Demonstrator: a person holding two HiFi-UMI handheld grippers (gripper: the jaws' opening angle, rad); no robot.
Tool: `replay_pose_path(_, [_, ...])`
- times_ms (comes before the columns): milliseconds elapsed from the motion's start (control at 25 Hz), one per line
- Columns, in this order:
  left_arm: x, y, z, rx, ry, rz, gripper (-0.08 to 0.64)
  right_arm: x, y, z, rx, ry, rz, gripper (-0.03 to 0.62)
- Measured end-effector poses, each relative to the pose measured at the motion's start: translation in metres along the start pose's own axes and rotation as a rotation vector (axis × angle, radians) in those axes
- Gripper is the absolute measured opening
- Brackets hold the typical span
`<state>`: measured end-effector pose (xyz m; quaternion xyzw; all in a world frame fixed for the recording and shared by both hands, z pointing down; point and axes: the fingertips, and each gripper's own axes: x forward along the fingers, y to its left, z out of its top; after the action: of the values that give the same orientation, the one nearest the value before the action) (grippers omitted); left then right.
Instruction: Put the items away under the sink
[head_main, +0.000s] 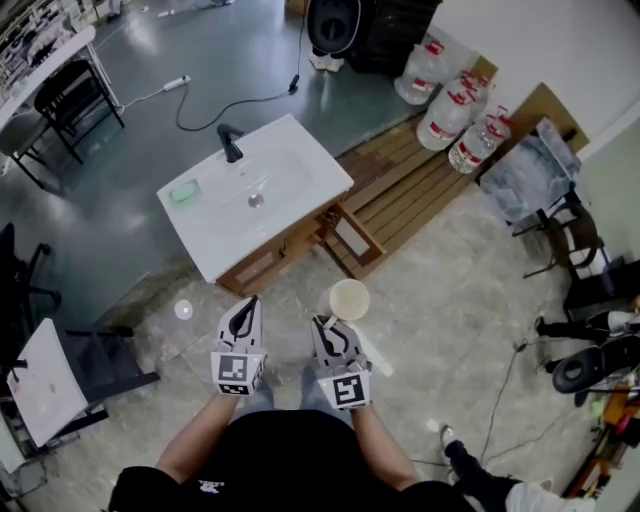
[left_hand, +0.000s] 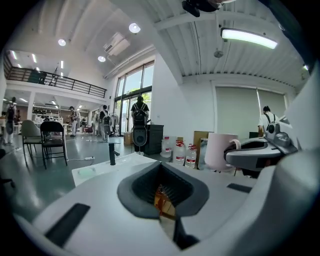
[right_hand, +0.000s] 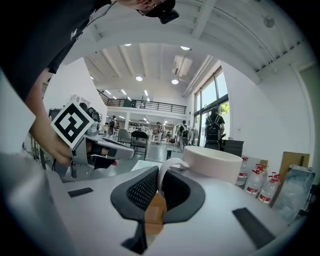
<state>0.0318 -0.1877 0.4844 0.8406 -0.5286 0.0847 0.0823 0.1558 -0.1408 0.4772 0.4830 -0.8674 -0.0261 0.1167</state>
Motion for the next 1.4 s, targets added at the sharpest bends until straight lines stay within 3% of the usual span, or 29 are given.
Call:
replay_pose_path(360, [0.053, -0.042, -0.012, -0.05, 0.023, 0.096, 0.005, 0.008, -0.083, -0.033, -0.012, 0.019, 0.065, 0.026])
replay_pose_path(680, [0.102, -0.02, -0.066, -0.038, 0.044, 0.093, 0.005, 0.056, -0.09, -0.092, 0.008, 0.048, 0.066, 0.026])
replay_pose_path(880, [0.146, -0.002, -0.125, -0.009, 0.024, 0.08, 0.005, 0.099, -0.085, -0.16, 0.0, 0.018, 0.061, 0.026])
replay_pose_path(1400, [0.229, 0.029, -0.342, -0.003, -0.03, 0.083, 0.005, 0.202, -0.062, -0.396, -0.05, -0.002, 0.093, 0.026])
